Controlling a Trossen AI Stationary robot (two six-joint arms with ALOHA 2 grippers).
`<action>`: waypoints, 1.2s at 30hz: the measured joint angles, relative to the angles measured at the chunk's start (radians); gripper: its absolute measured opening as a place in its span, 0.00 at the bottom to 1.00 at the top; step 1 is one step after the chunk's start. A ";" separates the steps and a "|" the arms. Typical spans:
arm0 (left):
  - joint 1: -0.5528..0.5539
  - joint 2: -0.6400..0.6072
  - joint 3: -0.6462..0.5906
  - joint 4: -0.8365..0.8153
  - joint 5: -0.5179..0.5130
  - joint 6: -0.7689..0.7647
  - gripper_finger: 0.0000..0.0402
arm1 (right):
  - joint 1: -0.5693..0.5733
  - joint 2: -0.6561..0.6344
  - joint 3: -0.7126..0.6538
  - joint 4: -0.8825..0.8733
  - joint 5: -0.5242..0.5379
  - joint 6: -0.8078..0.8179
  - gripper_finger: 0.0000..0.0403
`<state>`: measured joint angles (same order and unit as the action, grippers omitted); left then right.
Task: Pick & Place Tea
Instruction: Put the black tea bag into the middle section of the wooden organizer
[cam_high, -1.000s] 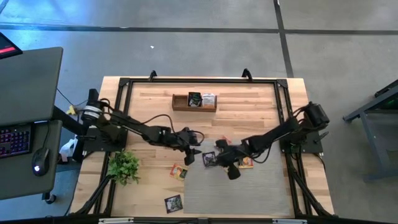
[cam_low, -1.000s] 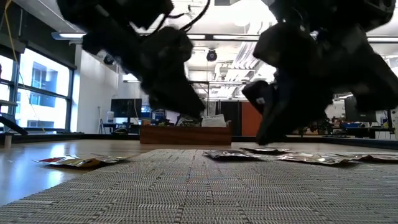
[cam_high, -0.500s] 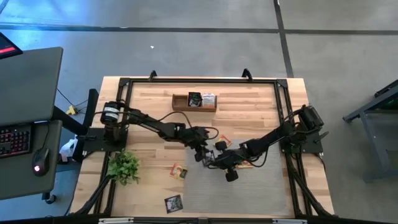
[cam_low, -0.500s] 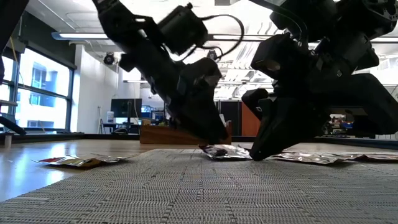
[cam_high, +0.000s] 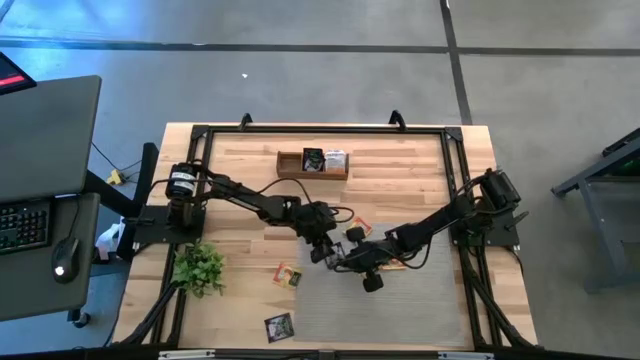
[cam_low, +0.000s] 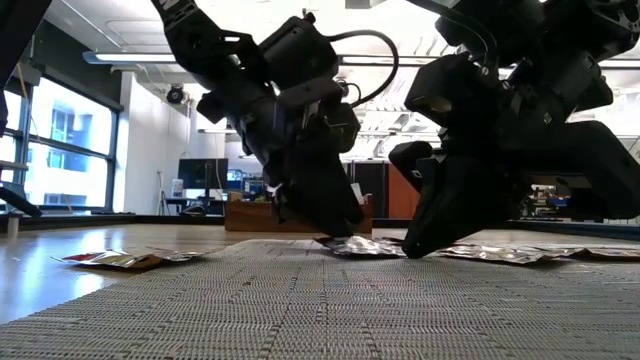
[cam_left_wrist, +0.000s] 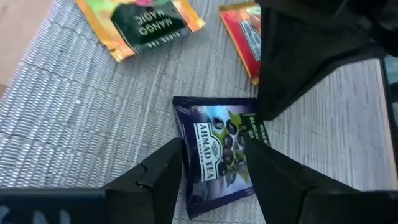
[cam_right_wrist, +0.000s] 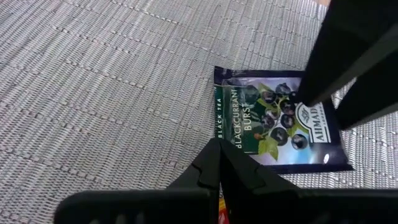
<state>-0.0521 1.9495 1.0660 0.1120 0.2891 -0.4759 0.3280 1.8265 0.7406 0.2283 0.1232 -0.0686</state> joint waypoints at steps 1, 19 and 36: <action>0.000 0.000 0.000 0.000 0.008 0.000 0.44 | 0.000 0.000 0.000 0.000 0.001 0.000 0.00; 0.020 -0.002 0.000 -0.066 0.045 -0.031 0.43 | -0.001 0.001 -0.002 -0.004 0.007 -0.009 0.00; 0.019 0.000 -0.002 -0.065 0.088 0.005 0.03 | 0.000 -0.009 -0.005 0.031 0.016 -0.015 0.02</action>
<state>-0.0326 1.9499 1.0637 0.0475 0.3767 -0.4709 0.3279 1.8179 0.7357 0.2592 0.1394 -0.0834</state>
